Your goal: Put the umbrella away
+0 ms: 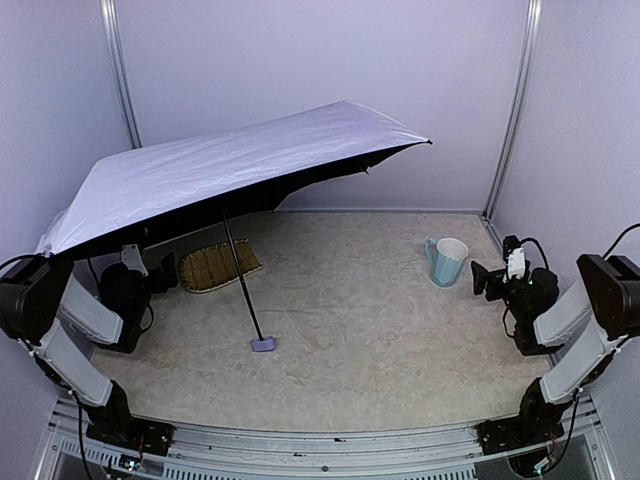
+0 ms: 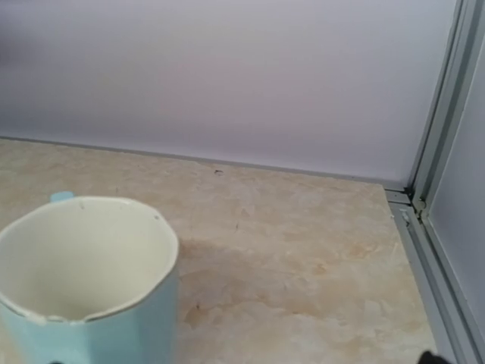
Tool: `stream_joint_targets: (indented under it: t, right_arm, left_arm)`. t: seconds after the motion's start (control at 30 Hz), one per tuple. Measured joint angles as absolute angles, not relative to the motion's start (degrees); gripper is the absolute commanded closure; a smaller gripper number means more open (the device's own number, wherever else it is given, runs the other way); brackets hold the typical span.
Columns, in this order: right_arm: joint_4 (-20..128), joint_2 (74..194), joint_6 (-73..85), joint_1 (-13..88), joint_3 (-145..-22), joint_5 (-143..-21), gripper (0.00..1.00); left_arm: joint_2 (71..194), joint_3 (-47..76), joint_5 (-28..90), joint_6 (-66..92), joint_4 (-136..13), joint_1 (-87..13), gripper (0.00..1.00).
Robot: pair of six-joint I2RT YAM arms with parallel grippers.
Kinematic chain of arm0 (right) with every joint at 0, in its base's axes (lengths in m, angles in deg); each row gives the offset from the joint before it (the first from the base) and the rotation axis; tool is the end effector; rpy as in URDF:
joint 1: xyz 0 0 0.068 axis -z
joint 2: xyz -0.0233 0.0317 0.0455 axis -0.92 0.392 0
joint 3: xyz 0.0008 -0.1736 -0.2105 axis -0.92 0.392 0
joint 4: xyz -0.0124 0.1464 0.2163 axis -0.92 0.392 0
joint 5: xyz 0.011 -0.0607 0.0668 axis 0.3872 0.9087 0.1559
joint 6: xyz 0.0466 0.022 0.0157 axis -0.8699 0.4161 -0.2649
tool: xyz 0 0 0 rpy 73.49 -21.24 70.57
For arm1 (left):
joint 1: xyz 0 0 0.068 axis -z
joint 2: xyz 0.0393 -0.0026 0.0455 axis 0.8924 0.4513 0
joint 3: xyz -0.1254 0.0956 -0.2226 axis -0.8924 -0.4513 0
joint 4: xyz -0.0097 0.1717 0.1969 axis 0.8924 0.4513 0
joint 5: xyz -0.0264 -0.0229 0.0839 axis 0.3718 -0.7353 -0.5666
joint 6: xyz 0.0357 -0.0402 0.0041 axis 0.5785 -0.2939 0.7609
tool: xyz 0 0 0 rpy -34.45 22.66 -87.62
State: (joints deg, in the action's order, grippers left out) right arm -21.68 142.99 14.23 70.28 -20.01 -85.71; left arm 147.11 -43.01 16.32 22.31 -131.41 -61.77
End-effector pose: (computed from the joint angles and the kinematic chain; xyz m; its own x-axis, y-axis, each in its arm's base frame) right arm 0.2402 -0.0072 0.1465 -0.0371 -0.0230 -0.9990 -0.1384 0.9902 -0.0176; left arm 0.2481 -0.0021 0.1498 -0.0532 -0.0354 -0.9980 -0.0860 0.9958 -0.0308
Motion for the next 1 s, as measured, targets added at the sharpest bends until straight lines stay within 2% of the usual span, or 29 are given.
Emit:
stream_joint_targets:
  t: [0.27,0.37,0.53,0.7,0.87,1.0]
  right_arm:
    - [-21.68,142.99,14.23,70.19,-20.03,-85.65,0.0]
    - [-20.22,142.16,14.34,70.19,-20.17,-86.13,0.0]
    - [-3.35,130.21,12.33,70.19,-26.72,-87.85,0.01]
    - [6.34,119.95,6.87,69.49,-32.54,-97.58,0.07]
    - [16.96,116.26,3.0,64.9,-33.72,-104.27,0.09]
    - [22.34,113.86,1.49,59.18,-34.22,-106.37,0.1]
  left_arm:
    - [146.87,-42.99,19.64,22.73,-130.89,-62.64,0.01]
    - [143.43,-41.33,19.57,24.39,-124.66,-60.91,0.03]
    - [134.01,-36.72,13.59,24.41,-118.34,-54.88,0.06]
    - [126.65,-36.74,13.15,18.68,-114.56,-48.98,0.12]
    - [126.43,-40.63,15.29,13.09,-114.47,-37.55,0.08]
    - [134.01,-45.24,17.96,8.78,-122.76,-30.47,0.05]
